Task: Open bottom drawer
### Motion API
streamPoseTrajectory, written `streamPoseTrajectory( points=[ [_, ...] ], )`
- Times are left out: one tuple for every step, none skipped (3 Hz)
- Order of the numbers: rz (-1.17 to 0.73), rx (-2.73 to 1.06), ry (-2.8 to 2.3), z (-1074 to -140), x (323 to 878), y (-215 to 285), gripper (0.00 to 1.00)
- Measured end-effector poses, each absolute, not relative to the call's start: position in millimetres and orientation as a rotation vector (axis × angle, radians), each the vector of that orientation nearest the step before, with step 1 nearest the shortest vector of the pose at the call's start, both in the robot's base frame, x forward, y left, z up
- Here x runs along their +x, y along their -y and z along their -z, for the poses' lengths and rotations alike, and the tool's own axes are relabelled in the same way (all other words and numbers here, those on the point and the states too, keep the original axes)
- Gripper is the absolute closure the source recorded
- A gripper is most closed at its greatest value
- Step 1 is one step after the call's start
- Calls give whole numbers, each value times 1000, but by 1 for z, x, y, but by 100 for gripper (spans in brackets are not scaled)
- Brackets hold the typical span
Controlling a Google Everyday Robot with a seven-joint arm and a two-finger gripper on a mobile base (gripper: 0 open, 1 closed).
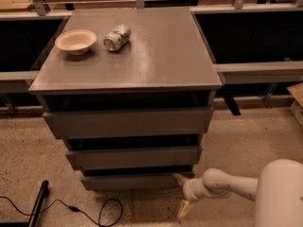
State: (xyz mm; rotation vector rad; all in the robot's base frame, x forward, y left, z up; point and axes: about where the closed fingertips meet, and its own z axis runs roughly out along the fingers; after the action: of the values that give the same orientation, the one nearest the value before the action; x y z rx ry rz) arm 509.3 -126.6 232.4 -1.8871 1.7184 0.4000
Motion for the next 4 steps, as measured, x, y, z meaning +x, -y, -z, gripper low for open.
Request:
streamPoseTrajectory(
  points=[
    [-362,-1866,-1730,-221,531,133,0],
    [-337,-1851,-1738,-211,551,135,0],
    [-333,-1823,-1755,-194,567,135,0],
    [-337,-1810,-1766,-186,573,133,0]
  ],
)
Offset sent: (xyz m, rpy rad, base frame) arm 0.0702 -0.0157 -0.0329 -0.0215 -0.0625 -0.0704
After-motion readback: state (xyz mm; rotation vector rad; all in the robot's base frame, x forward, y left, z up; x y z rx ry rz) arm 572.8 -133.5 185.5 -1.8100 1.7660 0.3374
